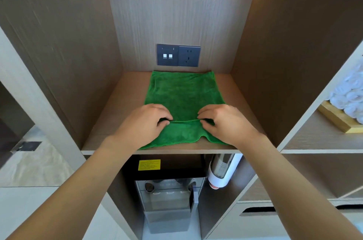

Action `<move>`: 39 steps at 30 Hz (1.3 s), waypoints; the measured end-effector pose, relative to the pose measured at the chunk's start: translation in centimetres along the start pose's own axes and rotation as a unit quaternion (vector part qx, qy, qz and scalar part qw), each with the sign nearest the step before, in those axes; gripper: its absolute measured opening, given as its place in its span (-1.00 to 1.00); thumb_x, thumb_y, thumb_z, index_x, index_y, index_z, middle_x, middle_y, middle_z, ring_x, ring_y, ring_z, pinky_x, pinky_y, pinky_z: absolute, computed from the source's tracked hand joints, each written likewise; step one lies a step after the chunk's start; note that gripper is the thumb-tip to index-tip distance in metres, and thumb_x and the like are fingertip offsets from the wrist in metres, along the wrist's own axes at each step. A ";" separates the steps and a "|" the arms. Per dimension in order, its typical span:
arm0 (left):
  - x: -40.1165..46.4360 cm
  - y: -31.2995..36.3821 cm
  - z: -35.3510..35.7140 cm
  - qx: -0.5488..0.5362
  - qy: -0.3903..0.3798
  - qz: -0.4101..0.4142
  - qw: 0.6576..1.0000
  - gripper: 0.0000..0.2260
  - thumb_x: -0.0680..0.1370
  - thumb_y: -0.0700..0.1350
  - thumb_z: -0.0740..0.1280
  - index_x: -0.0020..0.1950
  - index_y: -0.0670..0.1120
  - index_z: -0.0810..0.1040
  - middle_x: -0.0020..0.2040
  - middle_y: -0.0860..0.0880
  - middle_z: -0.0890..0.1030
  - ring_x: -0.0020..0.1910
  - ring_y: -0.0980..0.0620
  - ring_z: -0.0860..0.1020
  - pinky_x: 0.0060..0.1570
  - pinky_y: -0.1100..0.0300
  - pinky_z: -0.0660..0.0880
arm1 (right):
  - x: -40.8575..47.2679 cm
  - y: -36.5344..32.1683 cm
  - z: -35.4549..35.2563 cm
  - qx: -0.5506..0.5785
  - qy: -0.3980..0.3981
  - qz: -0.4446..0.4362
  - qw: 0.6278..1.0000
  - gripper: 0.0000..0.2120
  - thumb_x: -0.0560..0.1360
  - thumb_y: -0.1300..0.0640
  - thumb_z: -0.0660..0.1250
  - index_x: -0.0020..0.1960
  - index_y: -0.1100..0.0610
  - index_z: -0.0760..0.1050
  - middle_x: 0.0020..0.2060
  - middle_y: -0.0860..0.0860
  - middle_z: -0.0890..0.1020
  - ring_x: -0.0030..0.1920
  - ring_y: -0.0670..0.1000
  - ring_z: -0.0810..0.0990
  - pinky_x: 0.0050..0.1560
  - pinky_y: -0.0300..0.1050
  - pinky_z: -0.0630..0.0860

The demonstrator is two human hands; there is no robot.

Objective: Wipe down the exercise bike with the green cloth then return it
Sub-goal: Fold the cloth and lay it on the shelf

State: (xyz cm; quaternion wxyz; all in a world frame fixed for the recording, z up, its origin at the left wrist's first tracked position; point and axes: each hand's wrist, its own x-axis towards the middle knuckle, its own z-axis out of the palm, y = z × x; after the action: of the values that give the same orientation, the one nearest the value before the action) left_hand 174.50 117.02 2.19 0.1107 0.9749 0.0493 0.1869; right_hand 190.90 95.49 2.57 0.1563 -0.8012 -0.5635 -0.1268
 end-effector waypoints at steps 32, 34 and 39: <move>-1.2 -1.0 -4.6 -0.066 0.175 -0.038 0.982 -0.81 0.57 -0.32 0.45 0.05 -0.04 0.74 -0.04 0.05 0.62 -0.12 0.01 0.60 -0.03 -0.01 0.59 | -1.9 2.6 -4.5 0.058 0.232 0.085 0.967 -0.82 0.54 0.41 0.40 0.06 0.24 0.71 -0.07 0.11 0.72 -0.15 0.12 0.65 -0.06 0.13 0.65; -1.8 -0.8 -5.8 -0.064 0.185 -0.026 0.980 -0.80 0.58 -0.29 0.43 0.06 -0.01 0.72 -0.02 0.09 0.60 -0.10 0.03 0.59 -0.03 0.05 0.57 | -2.6 2.2 -5.5 0.055 0.239 0.068 0.967 -0.83 0.54 0.39 0.40 0.06 0.22 0.70 -0.07 0.06 0.70 -0.14 0.08 0.62 -0.07 0.08 0.63; -6.3 0.2 -4.3 -0.060 0.119 -0.023 0.991 -0.78 0.55 -0.26 0.45 0.05 0.06 0.70 -0.03 0.18 0.58 -0.01 0.08 0.58 0.01 0.09 0.51 | -6.9 0.8 -4.7 0.049 0.185 0.058 0.980 -0.83 0.44 0.43 0.45 -0.05 0.21 0.68 -0.15 0.03 0.67 -0.15 0.12 0.60 -0.15 0.13 0.61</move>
State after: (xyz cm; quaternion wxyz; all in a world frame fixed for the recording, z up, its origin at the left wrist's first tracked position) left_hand 167.04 116.77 3.93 0.1670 0.9359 0.0732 0.3015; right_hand 189.21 87.44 4.16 0.3042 -0.7866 -0.4831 -0.2354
